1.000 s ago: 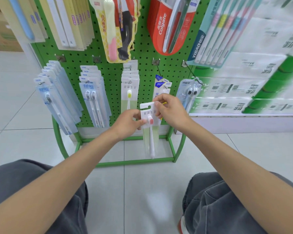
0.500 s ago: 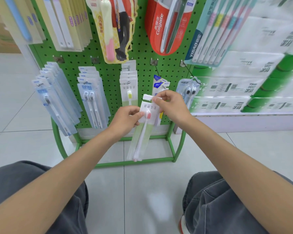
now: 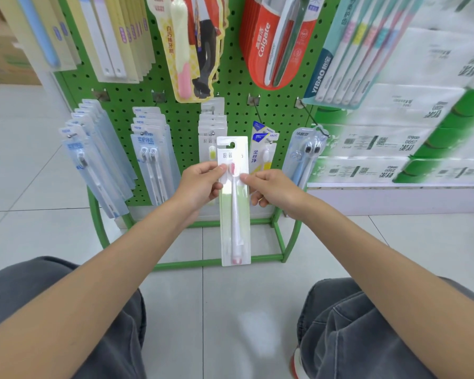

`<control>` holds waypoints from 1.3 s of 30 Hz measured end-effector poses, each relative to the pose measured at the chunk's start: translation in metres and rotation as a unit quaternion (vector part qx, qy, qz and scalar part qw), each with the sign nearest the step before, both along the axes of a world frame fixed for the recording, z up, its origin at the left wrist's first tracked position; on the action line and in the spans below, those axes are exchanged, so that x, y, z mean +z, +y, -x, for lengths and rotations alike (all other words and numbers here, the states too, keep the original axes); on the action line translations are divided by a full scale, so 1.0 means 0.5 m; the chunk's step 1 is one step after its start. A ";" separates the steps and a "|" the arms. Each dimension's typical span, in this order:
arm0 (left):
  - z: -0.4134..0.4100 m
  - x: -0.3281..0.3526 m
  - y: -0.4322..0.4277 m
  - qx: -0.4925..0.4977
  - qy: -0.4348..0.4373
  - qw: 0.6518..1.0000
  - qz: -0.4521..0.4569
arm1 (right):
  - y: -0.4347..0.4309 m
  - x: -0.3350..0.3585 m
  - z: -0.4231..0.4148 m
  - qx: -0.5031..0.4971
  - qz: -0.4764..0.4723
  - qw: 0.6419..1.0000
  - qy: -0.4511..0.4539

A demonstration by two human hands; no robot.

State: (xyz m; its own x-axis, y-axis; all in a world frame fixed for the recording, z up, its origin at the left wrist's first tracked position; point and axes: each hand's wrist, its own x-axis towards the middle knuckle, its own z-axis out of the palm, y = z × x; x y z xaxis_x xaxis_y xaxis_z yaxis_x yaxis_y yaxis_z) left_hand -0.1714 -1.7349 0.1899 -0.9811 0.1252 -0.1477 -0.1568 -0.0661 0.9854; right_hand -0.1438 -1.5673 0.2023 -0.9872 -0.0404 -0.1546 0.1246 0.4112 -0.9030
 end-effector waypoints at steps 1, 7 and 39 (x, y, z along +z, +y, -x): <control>0.001 0.000 0.000 0.000 -0.007 1.000 -0.006 | -0.001 -0.006 -0.003 0.006 -0.003 1.000 -0.010; 0.002 0.002 0.008 -0.003 -0.010 1.000 0.000 | 0.007 -0.035 -0.035 0.053 -0.030 0.996 -0.063; -0.026 -0.008 0.020 -0.098 0.062 0.959 0.259 | -0.003 -0.101 -0.109 0.109 -0.120 0.985 -0.066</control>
State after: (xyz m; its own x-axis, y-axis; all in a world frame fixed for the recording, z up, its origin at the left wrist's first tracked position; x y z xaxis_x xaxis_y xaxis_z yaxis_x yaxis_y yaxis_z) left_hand -0.1585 -1.7248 0.1860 -0.9601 0.2507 -0.1238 0.0042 0.4557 0.8901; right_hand -0.0896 -1.5687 0.1518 -0.9295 -0.1962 -0.3122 0.1197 0.6402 -0.7588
